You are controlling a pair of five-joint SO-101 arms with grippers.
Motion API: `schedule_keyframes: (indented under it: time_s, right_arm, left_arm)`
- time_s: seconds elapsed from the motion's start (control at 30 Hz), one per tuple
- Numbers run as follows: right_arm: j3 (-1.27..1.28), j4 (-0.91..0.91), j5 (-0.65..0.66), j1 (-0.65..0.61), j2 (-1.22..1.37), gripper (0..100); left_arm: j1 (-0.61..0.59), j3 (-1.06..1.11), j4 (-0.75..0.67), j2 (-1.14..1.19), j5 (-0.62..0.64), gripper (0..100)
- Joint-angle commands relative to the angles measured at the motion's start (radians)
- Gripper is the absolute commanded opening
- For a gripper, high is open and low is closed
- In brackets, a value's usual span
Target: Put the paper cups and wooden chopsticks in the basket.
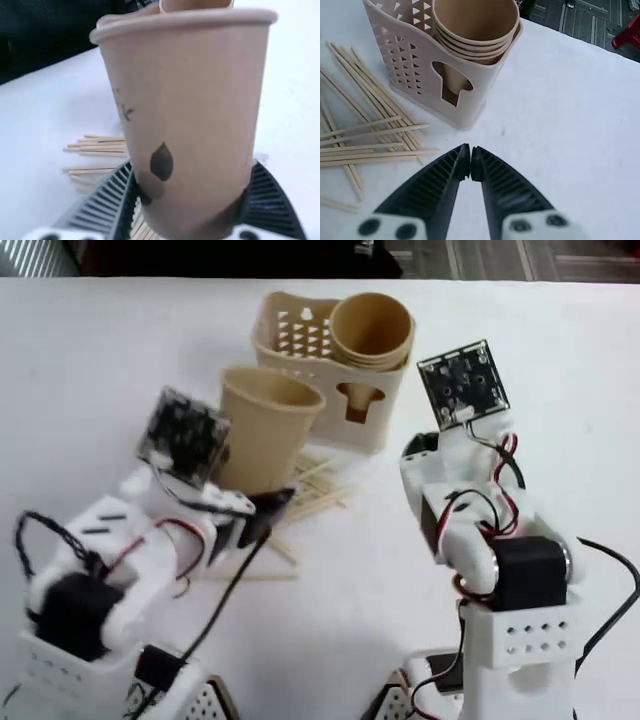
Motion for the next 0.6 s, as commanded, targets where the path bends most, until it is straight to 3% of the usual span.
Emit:
schedule_keyframes:
  time_s: [0.0,0.23,0.57]
  right_arm:
    - [-0.046,0.019,-0.002,0.007,-0.016,5.0]
    - [-0.023,0.064,-0.002,-0.094,-0.016,6.5]
    - [0.035,0.065,-0.011,-0.127,-0.015,13.8]
  left_arm:
    - [0.013,0.252,-0.135,-0.127,-0.011,30]
    - [0.013,0.528,-0.278,-0.191,-0.086,34]
    - [0.012,0.393,-0.110,-0.196,-0.143,34]
